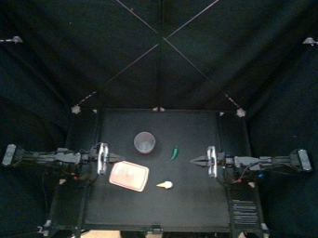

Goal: Pick the ice cream then place it on the pink plate
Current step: Pick the ice cream

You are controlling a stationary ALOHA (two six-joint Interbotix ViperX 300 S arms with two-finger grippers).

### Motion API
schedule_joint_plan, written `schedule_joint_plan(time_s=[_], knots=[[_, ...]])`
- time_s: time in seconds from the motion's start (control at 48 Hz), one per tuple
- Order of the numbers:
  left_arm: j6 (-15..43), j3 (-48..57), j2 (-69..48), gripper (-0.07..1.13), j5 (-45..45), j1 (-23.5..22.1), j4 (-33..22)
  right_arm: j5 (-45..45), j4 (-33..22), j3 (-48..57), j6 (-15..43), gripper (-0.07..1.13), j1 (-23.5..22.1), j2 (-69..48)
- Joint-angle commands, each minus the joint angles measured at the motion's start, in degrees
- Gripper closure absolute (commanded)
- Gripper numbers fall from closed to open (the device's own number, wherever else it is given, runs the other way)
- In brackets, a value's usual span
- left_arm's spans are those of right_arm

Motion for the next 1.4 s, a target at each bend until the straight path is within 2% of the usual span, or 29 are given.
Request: schedule_joint_plan(time_s=[0.021,0.083,0.188,0.333,0.417,0.5,0.708,0.812,1.396], knots=[[0.35,-0.09,0.53,1.09,-0.44,0.35,-0.35,0.18,0.09,-0.62,0.18,1.03,-0.09,1.93],[0.35,-0.35,0.53,1.12,-0.62,0.53,-0.26,0.62,0.35,-1.05,0.35,1.04,0.00,3.52],[0.35,-1.23,0.44,1.10,-0.62,0.35,-0.26,1.58,0.44,-3.08,1.32,1.02,1.23,7.56],[0.09,-0.70,0.44,1.09,-0.79,0.00,-0.35,6.24,0.53,-7.29,2.90,0.98,8.00,16.08],[0.09,0.09,0.44,1.09,-0.88,0.00,-0.35,8.70,0.79,-9.93,2.99,0.90,11.51,21.53],[0.09,0.88,0.44,1.09,-1.23,-0.09,-0.35,11.07,2.11,-12.48,2.90,0.74,13.71,27.42],[0.09,2.37,0.44,1.09,-2.29,-0.09,-0.35,12.74,5.27,-15.29,2.81,0.19,13.71,36.47],[0.09,2.72,0.44,1.09,-2.64,-0.09,-0.35,12.39,5.45,-16.52,2.81,0.00,13.54,39.99],[0.00,3.16,0.26,1.09,-2.72,0.18,-0.35,16.00,4.39,-25.40,2.55,0.02,9.93,57.92]])
